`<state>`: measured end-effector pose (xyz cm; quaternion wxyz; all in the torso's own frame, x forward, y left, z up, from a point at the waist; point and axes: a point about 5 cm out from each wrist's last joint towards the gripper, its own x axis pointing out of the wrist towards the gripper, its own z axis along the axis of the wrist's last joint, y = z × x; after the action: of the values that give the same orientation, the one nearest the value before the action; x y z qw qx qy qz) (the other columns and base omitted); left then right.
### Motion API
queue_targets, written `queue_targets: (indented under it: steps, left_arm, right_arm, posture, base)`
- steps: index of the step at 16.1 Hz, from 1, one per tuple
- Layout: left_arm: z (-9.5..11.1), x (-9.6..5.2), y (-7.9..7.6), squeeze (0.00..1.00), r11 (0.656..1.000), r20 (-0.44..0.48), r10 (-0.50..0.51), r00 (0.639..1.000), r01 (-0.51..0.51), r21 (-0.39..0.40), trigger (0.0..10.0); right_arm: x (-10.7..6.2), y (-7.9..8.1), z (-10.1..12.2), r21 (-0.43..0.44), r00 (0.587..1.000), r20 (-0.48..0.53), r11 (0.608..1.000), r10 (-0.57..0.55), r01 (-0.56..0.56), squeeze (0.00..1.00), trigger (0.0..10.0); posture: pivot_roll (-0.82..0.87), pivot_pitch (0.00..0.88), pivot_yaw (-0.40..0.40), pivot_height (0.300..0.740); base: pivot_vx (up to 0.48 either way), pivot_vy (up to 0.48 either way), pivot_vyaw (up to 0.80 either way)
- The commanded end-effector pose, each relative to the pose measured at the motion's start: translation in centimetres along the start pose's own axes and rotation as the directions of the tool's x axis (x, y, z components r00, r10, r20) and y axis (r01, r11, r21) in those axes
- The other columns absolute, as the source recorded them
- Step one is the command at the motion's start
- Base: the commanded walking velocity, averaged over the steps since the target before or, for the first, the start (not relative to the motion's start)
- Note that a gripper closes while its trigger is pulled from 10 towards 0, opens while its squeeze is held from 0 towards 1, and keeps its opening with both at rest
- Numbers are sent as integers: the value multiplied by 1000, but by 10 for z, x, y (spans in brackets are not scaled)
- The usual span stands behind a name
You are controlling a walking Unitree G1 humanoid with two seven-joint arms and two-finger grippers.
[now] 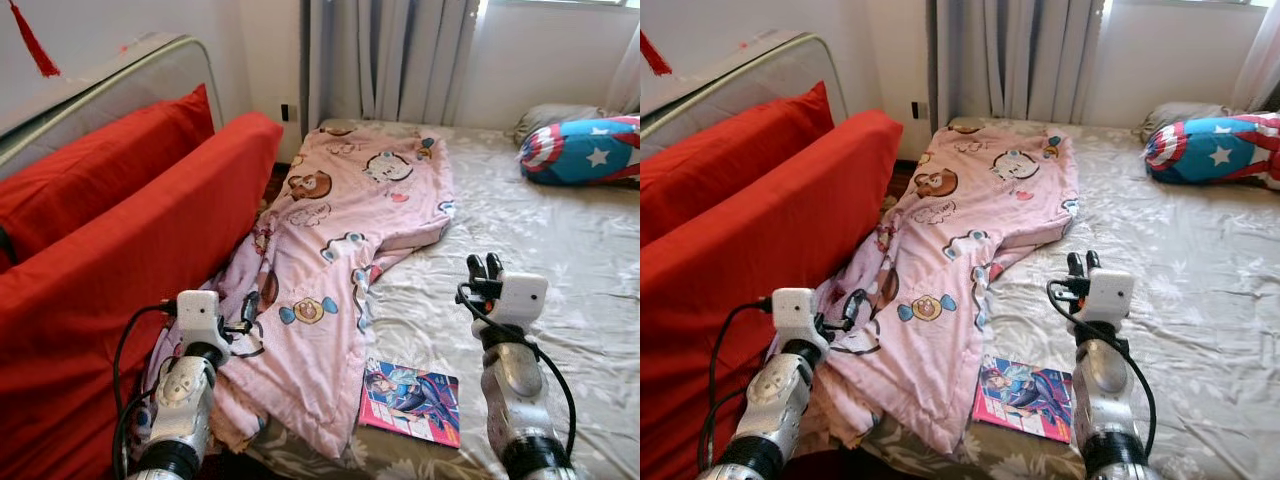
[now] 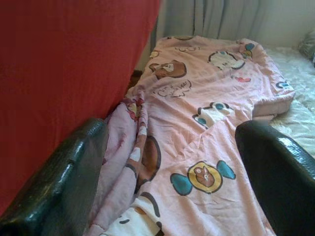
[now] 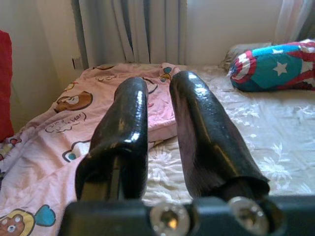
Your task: Clean up the room
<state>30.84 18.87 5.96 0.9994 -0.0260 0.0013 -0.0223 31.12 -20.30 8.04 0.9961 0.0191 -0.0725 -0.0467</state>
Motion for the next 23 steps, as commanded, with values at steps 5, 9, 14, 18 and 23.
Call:
queue_targets:
  steps: [5,9,14,18,23]
  left_arm:
    - [2,-7,4,0,999,12,-29,1000,28,21,10000]
    - [9,-6,6,0,999,21,-30,999,29,22,10000]
    - [14,-7,6,0,1000,41,-18,999,17,15,10000]
    - [16,-20,12,0,999,37,-33,999,32,41,10000]
    - [17,-32,15,0,999,23,-25,999,24,42,10000]
  right_arm:
    - [-14,3,-6,24,1000,-26,1000,1,0,0,10000]
    - [-17,0,-5,4,999,-41,1000,-6,6,0,10000]
    - [-27,1,-8,5,998,-54,1000,-23,23,0,10000]
    - [-43,-4,-11,-20,996,-89,999,-28,26,0,10000]
    - [-65,-14,-10,-21,991,-118,998,-63,61,0,10000]
  posture:
    - [-67,0,-14,740]
    - [-58,0,-26,740]
    - [-59,0,-27,740]
    - [-56,0,-19,740]
    - [-54,0,-20,740]
  base:
    - [0,0,0]
    - [0,0,0]
    - [0,0,0]
    - [0,0,0]
    - [0,0,0]
